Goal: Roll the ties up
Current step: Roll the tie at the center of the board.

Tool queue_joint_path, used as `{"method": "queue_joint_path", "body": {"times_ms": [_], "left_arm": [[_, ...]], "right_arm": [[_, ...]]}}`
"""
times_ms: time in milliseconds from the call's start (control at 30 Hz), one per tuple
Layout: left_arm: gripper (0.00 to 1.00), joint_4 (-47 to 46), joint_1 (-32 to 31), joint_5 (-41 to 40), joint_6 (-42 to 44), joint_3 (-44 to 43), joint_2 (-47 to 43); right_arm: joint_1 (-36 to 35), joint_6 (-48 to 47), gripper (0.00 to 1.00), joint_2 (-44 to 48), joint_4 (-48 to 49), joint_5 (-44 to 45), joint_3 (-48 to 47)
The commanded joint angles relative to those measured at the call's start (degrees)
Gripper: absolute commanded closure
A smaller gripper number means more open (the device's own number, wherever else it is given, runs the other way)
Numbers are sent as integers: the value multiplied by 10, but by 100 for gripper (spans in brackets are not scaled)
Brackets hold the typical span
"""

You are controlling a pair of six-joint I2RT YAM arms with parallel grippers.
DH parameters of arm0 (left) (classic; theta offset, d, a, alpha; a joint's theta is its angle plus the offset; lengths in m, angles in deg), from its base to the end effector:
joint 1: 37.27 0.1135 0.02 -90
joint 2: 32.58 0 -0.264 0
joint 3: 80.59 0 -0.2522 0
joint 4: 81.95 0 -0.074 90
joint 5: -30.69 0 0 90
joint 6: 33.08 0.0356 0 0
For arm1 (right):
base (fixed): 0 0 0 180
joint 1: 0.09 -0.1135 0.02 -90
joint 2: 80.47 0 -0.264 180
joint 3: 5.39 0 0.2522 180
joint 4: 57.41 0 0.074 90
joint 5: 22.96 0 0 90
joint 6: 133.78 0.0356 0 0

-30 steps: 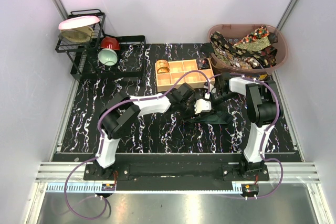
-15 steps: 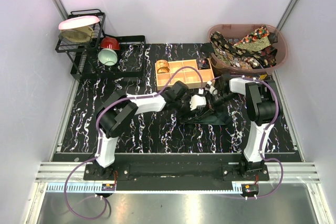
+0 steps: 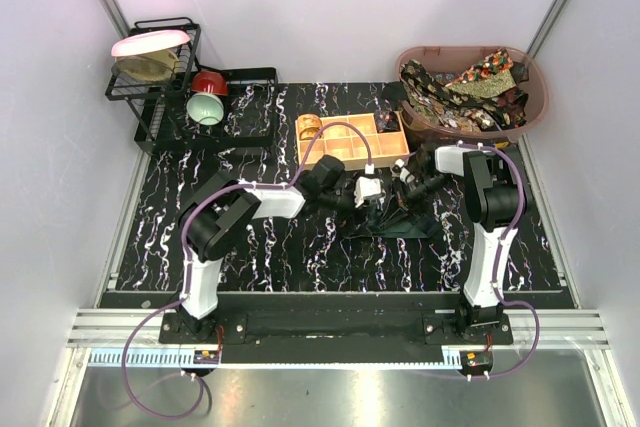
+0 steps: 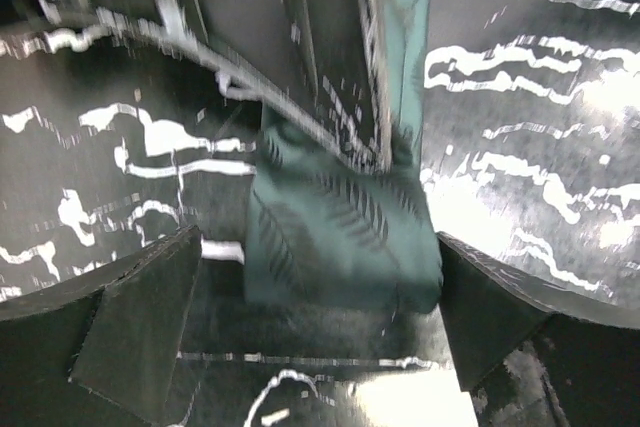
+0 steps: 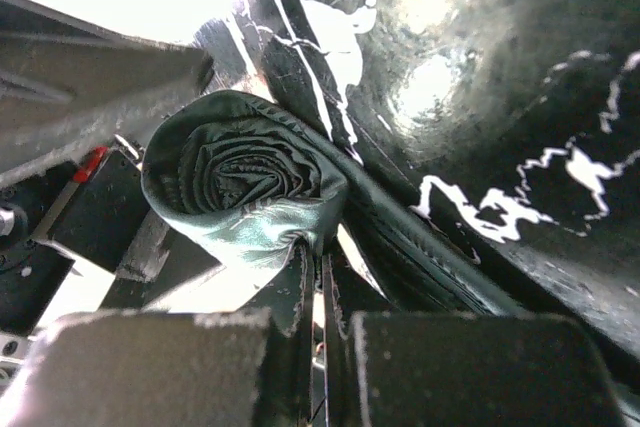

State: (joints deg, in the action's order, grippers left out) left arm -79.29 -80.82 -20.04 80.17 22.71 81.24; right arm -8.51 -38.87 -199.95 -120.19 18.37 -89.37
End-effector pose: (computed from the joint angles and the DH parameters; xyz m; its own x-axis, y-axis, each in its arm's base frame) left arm 0.2786 -0.2959 0.1378 -0.0764 0.4942 -0.8660 0.9971 0.0336 -0.0688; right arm 0.3336 0.0764 0.1004 -0.9744 -0.0871 0.2071 0.0940 0.6791 0.7280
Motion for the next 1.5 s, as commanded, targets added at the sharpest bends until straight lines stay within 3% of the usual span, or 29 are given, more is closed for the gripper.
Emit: {"method": "queue_joint_path", "body": {"times_ms": [0, 100, 233, 333, 367, 467, 533, 633, 733, 1067, 1467], "left_arm": [[2, -70, -2, 42, -17, -6, 13], [11, -59, -6, 41, -7, -16, 25], [36, -2, -13, 21, 16, -36, 32], [47, 26, -14, 2, 23, -34, 28], [56, 33, -14, -7, 22, -33, 27], [66, 57, -14, -29, 21, -26, 25], [68, 63, -13, -41, 8, -18, 24], [71, 65, -12, -68, -20, -14, 27], [76, 53, -6, -87, -49, -4, 27], [78, 43, 2, -109, -83, 7, 22], [69, 5, 11, 20, -37, 24, -26]], "right_arm": [[-12, -23, 100, -38, 37, 135, 1], [-12, -24, 100, -48, 35, 133, -6], [-14, -30, 100, -52, 31, 117, -21], [-17, -38, 100, -51, 14, 92, -37], [-17, -43, 98, -48, 5, 87, -44], [-4, -46, 82, -28, -29, 63, -63], [11, -65, 73, -16, -52, 55, -74], [21, -72, 66, 9, -68, 51, -75], [22, -76, 66, 20, -66, 51, -66], [10, -60, 93, -9, -31, 120, -63], [-2, -54, 100, -37, -23, 176, -81]]}}
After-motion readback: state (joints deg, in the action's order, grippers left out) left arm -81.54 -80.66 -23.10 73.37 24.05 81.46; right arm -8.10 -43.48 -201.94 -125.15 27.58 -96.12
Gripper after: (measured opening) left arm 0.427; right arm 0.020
